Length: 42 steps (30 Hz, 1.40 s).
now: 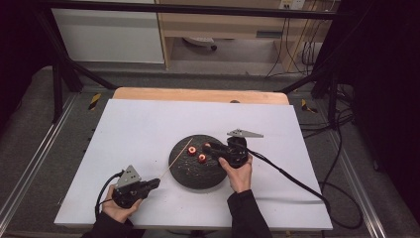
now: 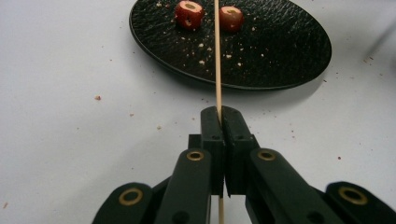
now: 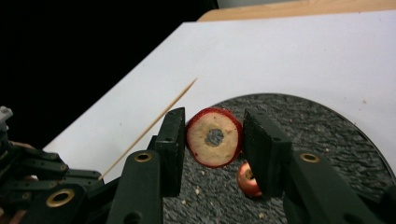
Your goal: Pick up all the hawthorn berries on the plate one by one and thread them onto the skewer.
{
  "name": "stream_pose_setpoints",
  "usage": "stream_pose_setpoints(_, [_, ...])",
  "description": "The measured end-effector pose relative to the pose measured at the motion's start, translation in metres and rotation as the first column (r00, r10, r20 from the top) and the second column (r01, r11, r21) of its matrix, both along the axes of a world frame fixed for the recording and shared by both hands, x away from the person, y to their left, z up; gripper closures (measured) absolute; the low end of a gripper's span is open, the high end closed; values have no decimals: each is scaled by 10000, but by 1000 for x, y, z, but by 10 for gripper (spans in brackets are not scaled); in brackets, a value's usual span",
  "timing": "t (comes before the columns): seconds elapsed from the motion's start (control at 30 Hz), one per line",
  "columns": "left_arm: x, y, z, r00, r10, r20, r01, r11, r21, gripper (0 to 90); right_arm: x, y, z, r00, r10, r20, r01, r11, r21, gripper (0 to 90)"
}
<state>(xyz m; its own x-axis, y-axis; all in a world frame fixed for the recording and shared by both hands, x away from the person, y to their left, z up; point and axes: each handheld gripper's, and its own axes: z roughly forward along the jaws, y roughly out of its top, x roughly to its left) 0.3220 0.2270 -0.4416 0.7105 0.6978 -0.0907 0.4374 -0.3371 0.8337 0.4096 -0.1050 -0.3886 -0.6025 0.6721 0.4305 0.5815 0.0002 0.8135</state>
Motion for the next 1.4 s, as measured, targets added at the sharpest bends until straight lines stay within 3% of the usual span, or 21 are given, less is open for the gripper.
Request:
stream_pose_setpoints(0.27, [-1, -2, 1, 9999, 62, 105, -61, 9999, -121, 885, 1, 2, 2, 9982, -423, 432, 384, 9956, 856, 609])
stream_pose_setpoints(0.57, [-2, -3, 2, 9996, 162, 210, -156, 9995, -288, 885, 5, 3, 4, 9898, -1107, 898, 939, 9803, 1735, 609])
stream_pose_setpoints(0.9, [-4, -10, 4, 9994, 156, 297, -143, 9989, -444, 885, 11, 6, 2, 9787, -1785, 1012, 1468, 9537, 2627, 609])
stream_pose_setpoints(1.23, [-7, -19, 6, 9993, 105, 347, -82, 9979, -642, 885, 13, 9, -1, 9702, -2100, 1212, 1636, 9360, 3117, 609])
stream_pose_setpoints(1.4, [-8, -23, 5, 9993, 86, 376, -60, 9976, -688, 885, 14, 12, -4, 9679, -2268, 1085, 1774, 9219, 3444, 609])
